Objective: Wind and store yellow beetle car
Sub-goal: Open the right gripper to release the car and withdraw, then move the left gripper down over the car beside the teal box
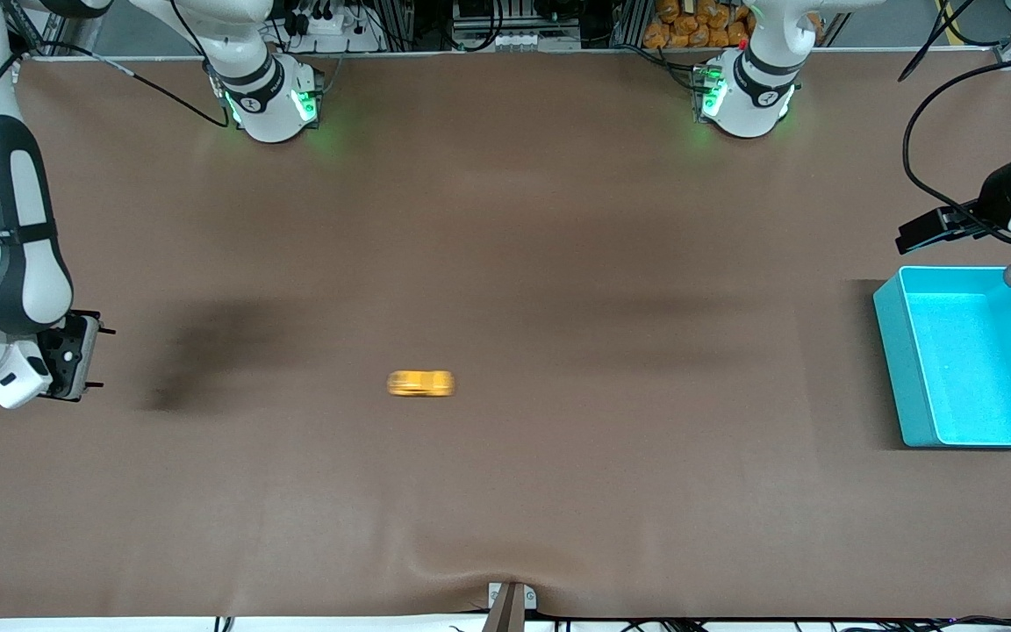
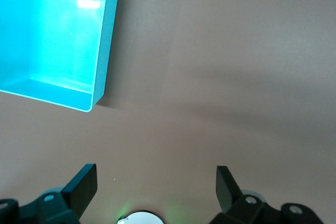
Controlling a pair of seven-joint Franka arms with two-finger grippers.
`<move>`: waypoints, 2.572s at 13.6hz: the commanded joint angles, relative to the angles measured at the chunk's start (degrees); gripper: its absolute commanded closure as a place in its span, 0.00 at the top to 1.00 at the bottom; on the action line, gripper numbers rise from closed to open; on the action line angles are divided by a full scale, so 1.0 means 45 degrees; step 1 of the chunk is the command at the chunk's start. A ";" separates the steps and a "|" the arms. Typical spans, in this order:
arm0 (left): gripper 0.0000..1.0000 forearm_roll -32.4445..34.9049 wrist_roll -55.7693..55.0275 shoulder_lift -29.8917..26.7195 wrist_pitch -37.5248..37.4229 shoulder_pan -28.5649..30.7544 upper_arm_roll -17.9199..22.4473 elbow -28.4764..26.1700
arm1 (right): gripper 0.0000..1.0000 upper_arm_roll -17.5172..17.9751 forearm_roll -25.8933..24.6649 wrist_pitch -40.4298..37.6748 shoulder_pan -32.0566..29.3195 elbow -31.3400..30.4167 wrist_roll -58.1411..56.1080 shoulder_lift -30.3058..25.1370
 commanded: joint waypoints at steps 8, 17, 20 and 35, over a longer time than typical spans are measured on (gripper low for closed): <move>1.00 0.0008 -0.2533 -0.0499 0.0707 0.0545 -0.0093 -0.1859 | 1.00 0.0105 0.0123 -0.1128 -0.0152 0.0126 0.0443 -0.1206; 1.00 -0.0477 -0.9954 -0.1009 0.6113 0.0486 -0.0660 -0.6039 | 1.00 0.0164 0.0006 -0.5719 0.0334 0.3819 0.5513 -0.3038; 1.00 -0.0753 -1.1984 -0.0368 0.8185 0.0564 -0.0640 -0.6824 | 1.00 0.0144 -0.0072 -0.7084 0.1351 0.4032 0.9105 -0.4330; 1.00 -0.0988 -1.5428 0.4476 1.2760 0.0975 -0.0660 -0.6183 | 1.00 0.0222 -0.0501 -0.9608 0.3089 0.5948 1.7646 -0.4763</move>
